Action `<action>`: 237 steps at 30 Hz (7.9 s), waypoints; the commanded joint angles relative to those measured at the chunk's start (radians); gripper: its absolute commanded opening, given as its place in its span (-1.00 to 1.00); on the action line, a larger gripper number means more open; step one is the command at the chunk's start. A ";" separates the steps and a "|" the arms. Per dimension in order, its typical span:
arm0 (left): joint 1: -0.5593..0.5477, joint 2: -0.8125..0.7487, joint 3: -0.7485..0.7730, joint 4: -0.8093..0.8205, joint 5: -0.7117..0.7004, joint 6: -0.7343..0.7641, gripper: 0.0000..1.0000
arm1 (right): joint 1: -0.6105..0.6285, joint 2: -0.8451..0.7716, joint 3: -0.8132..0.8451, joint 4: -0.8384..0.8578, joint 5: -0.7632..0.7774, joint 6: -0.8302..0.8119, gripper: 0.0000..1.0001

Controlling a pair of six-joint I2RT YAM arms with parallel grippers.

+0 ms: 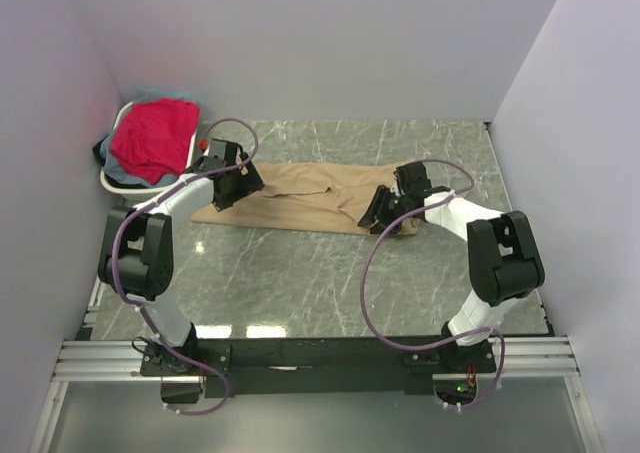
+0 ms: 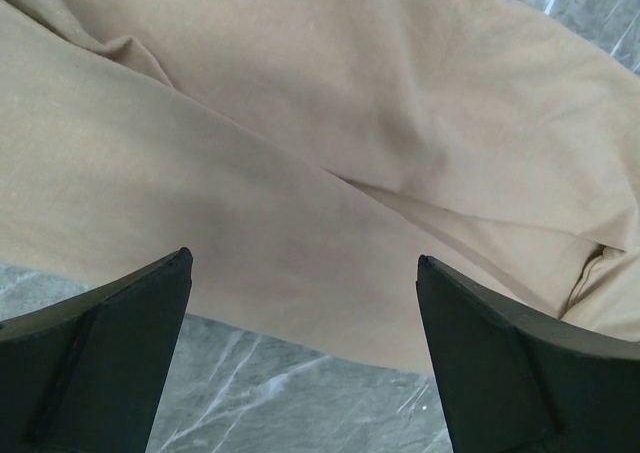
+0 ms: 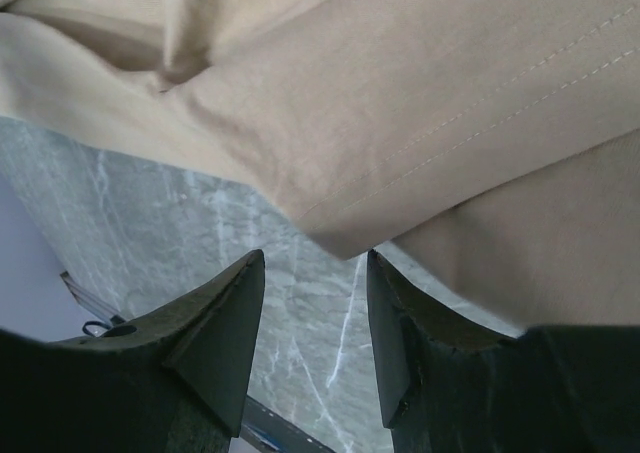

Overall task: Fold and stack the t-shirts
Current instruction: Fold the tshirt

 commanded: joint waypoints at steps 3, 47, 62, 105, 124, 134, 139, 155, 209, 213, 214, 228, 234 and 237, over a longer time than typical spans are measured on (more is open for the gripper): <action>-0.002 0.012 0.053 -0.006 -0.019 0.019 0.99 | 0.020 0.052 0.035 0.030 0.040 0.002 0.04; -0.002 0.088 0.111 -0.014 -0.004 0.045 0.99 | -0.055 0.320 0.700 -0.130 0.184 -0.122 0.16; 0.000 0.316 0.412 -0.025 0.090 0.134 0.99 | -0.073 0.285 0.379 -0.032 0.177 -0.064 0.18; -0.386 -0.047 -0.292 -0.056 0.186 -0.184 0.99 | -0.125 0.864 1.413 -0.705 0.261 -0.140 0.32; -0.809 -0.102 -0.030 -0.323 -0.072 -0.282 0.99 | -0.167 0.601 1.179 -0.248 0.046 -0.166 0.70; -0.527 -0.016 0.298 -0.220 -0.104 0.083 0.99 | -0.248 0.109 0.634 -0.082 0.322 -0.130 0.99; -0.387 0.187 0.530 -0.100 0.109 0.236 0.99 | -0.332 0.019 0.423 -0.041 0.264 -0.068 0.99; -0.187 0.793 1.030 0.227 0.858 0.122 0.99 | -0.441 -0.011 0.120 0.129 0.112 0.001 0.99; -0.223 0.901 1.040 0.131 0.455 0.161 0.58 | -0.217 0.600 0.778 -0.093 0.077 -0.005 0.22; -0.240 0.780 0.865 0.211 0.336 0.169 0.54 | -0.213 0.594 0.767 -0.095 0.072 -0.011 0.23; -0.244 0.763 0.843 0.227 0.306 0.177 0.57 | -0.211 0.592 0.764 -0.090 0.075 -0.011 0.23; -0.270 0.844 0.983 0.089 0.165 0.200 0.57 | -0.202 0.635 0.842 -0.140 0.051 -0.034 0.25; -0.270 0.855 1.020 0.046 0.157 0.216 0.56 | -0.176 0.697 0.951 -0.194 0.036 -0.047 0.25; -0.270 0.879 1.056 0.023 0.193 0.233 0.27 | -0.168 0.703 0.962 -0.193 0.031 -0.042 0.25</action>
